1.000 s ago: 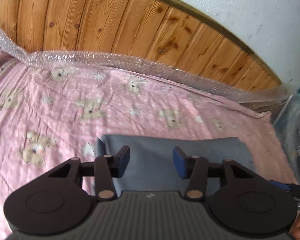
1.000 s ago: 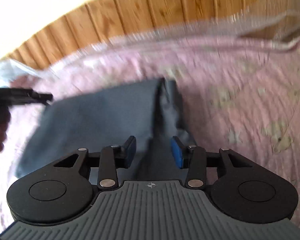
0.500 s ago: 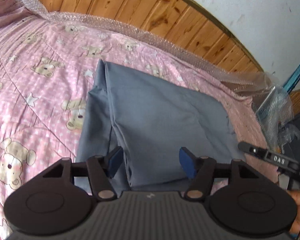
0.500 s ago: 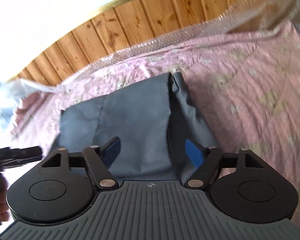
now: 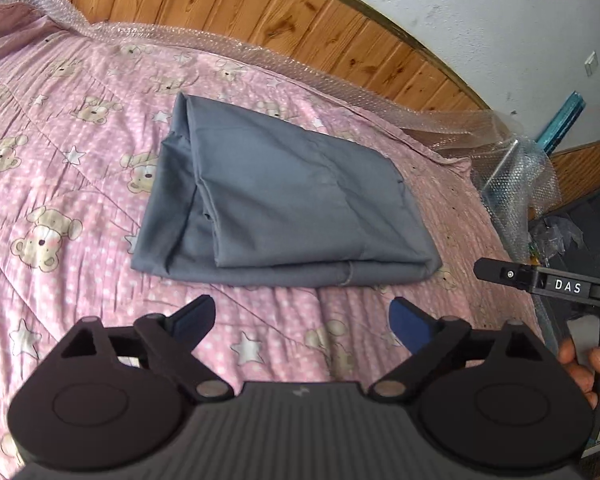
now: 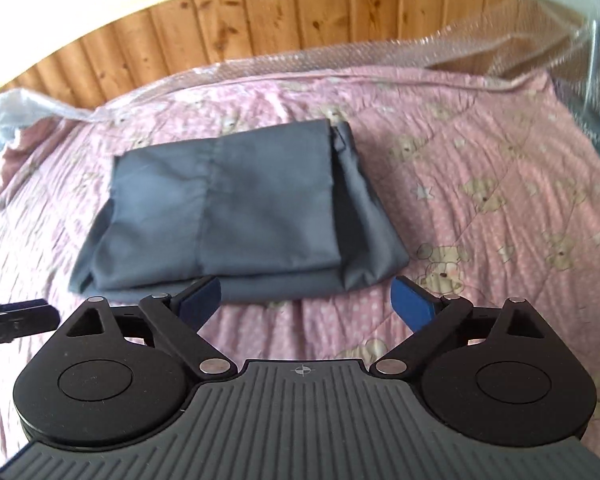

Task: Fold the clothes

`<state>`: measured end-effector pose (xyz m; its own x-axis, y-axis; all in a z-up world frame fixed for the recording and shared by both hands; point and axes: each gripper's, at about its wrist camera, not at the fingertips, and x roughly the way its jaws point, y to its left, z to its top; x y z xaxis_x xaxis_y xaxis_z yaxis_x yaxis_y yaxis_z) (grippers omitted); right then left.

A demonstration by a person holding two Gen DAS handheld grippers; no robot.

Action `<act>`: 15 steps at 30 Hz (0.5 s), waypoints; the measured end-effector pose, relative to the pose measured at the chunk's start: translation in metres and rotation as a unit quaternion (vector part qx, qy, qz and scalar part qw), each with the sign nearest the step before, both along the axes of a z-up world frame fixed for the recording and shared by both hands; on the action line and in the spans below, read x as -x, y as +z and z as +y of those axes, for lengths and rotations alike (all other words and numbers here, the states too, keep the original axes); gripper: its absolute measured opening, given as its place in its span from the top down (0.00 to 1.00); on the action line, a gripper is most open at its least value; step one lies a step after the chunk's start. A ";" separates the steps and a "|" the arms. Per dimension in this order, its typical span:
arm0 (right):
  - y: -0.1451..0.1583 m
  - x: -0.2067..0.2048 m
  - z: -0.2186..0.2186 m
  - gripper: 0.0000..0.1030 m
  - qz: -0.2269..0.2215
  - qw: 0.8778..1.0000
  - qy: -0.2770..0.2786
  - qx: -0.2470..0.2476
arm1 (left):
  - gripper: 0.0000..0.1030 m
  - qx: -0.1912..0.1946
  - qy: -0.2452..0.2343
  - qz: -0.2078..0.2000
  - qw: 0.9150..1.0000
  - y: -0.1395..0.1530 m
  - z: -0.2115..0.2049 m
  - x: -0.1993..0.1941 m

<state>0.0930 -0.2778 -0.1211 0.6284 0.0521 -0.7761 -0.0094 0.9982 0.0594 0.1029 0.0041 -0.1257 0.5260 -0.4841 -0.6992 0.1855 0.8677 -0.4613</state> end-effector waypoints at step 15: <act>0.018 0.030 -0.029 0.08 -0.006 0.999 0.031 -0.016 | 0.00 -0.086 0.065 -0.030 0.994 0.067 -0.070 0.058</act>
<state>0.0633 -0.3063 -0.1036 0.6320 0.1154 -0.7663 -0.0717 0.9933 0.0905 0.0453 -0.0657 -0.0584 0.6204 -0.2858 -0.7304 0.0894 0.9509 -0.2962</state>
